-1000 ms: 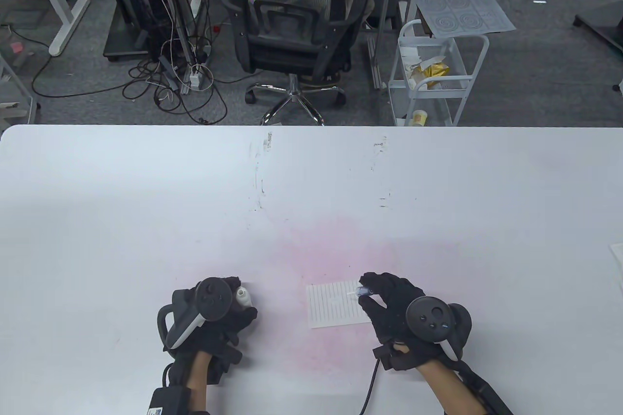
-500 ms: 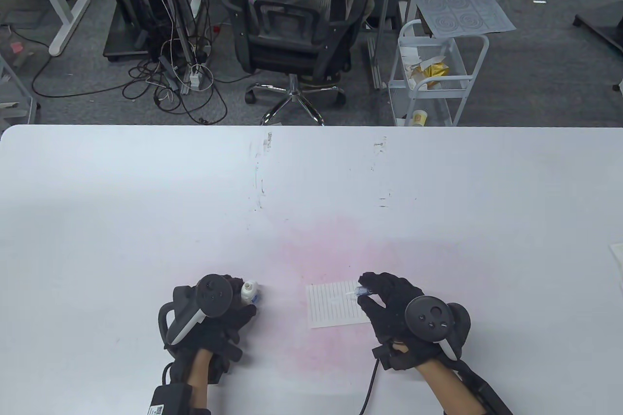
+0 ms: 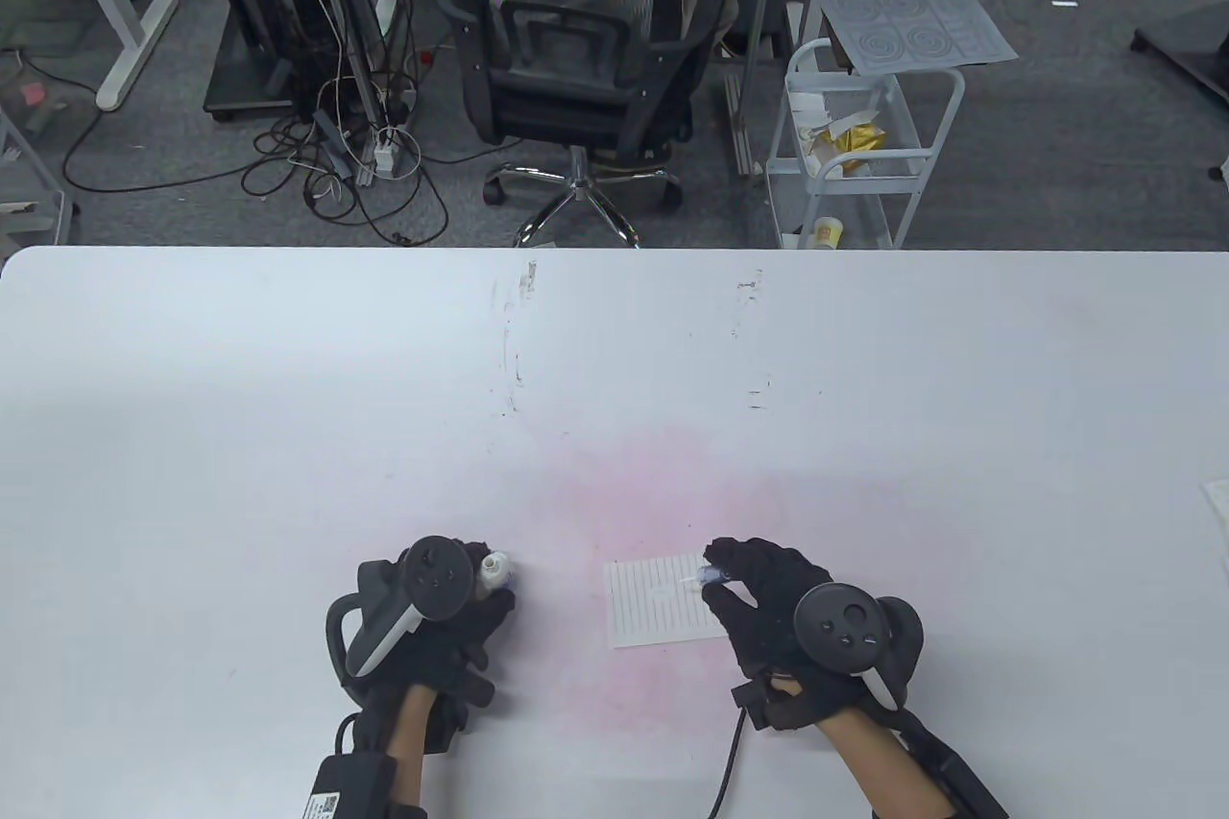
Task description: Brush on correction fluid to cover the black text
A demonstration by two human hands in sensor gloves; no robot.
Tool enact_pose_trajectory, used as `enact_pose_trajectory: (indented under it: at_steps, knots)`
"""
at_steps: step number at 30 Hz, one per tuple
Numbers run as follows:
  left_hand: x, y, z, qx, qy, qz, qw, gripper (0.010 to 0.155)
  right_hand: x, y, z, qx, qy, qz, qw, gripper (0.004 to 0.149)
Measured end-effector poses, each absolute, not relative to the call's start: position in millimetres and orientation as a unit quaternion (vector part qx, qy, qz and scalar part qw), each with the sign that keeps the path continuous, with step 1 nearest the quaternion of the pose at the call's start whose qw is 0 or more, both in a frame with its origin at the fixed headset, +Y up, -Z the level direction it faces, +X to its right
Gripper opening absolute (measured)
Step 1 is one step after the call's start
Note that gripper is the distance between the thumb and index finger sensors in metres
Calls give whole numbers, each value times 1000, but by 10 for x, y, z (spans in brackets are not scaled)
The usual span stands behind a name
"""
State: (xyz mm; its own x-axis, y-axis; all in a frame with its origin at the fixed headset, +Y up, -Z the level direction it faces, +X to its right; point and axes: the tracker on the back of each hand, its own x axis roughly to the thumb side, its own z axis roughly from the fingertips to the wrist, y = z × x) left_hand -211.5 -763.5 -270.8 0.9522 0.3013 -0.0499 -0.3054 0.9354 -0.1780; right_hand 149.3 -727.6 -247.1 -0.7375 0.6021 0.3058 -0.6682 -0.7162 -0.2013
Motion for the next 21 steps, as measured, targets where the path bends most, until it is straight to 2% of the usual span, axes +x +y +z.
enact_pose_trajectory:
  at_steps: [11,14,16,21]
  knots:
    - [-2122,-7631,-2704,-79,8,183,980,57,1481,-7276,-2472,110,-152,919,348,49]
    - [-2114,-7574,-2672,-29,5,200,979,57,1486,-7275,-2474,109,-153,918,349,48]
    - [-2088,-7486,-2621,55,-4,202,978,58,1492,-7274,-2473,109,-154,917,350,48]
    - [-2001,-7282,-2571,71,-40,205,975,58,1507,-7266,-2474,109,-157,916,352,48]
